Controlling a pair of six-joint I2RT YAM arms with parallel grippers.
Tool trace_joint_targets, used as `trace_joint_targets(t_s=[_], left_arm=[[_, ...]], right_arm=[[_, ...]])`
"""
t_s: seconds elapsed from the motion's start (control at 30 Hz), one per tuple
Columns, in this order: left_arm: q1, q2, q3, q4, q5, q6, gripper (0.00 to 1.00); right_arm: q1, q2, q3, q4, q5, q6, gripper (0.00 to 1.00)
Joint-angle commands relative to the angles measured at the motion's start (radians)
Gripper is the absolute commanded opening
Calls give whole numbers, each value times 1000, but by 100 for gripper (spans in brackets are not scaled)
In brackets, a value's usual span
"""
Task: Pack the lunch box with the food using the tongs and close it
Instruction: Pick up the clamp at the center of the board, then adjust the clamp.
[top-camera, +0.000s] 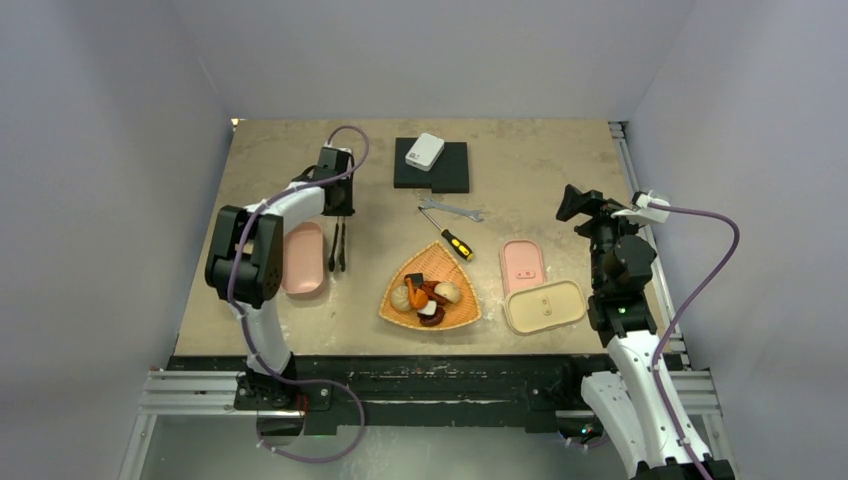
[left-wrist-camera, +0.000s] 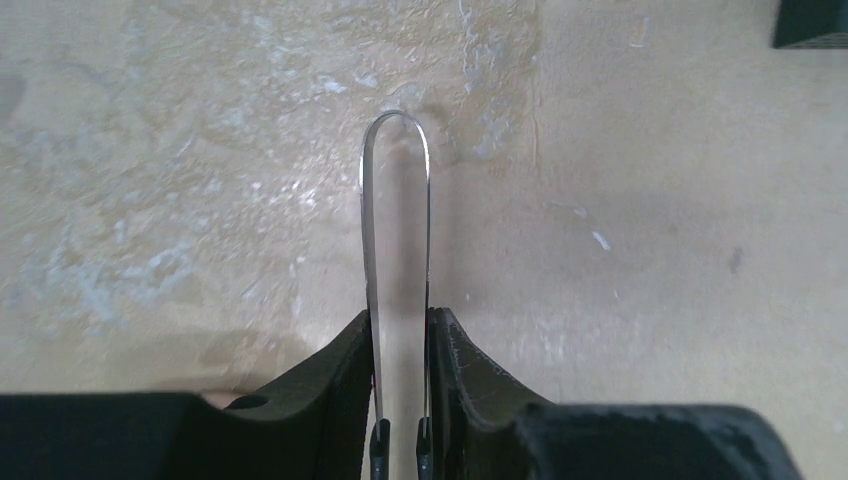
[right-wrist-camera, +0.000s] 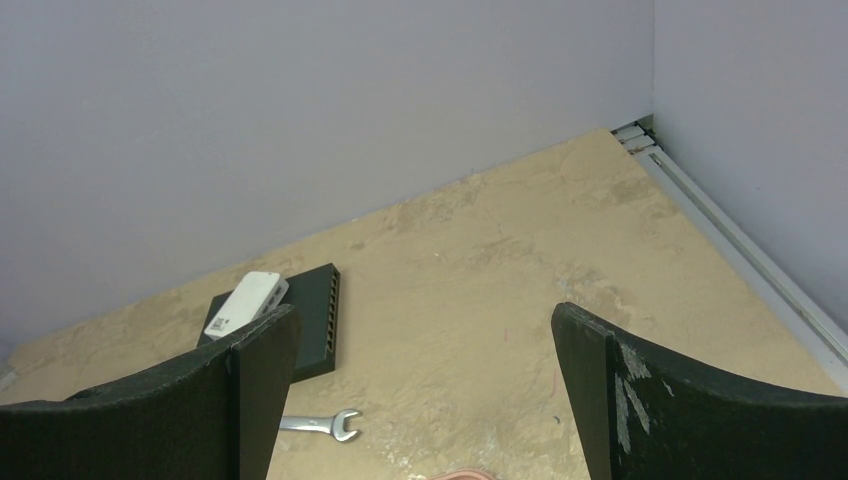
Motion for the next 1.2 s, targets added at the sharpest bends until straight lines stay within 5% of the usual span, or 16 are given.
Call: trace_joint_targets(t_s=[0.0, 0.53, 0.77, 1.0, 1.17], left_arm=[[2, -197, -70, 134, -5, -9, 22], [-46, -628, -290, 354, 40, -29, 23], [-84, -895, -440, 470, 202, -29, 23], [-206, -1050, -561, 652, 222, -119, 24], [-311, -1032, -577, 747, 199, -146, 23]], right_arm=[[0, 4, 8, 21, 14, -8, 99], [0, 8, 2, 29, 36, -11, 99], [0, 15, -1, 42, 29, -8, 99], [0, 19, -1, 47, 27, -11, 99], [1, 25, 11, 109, -212, -84, 99]])
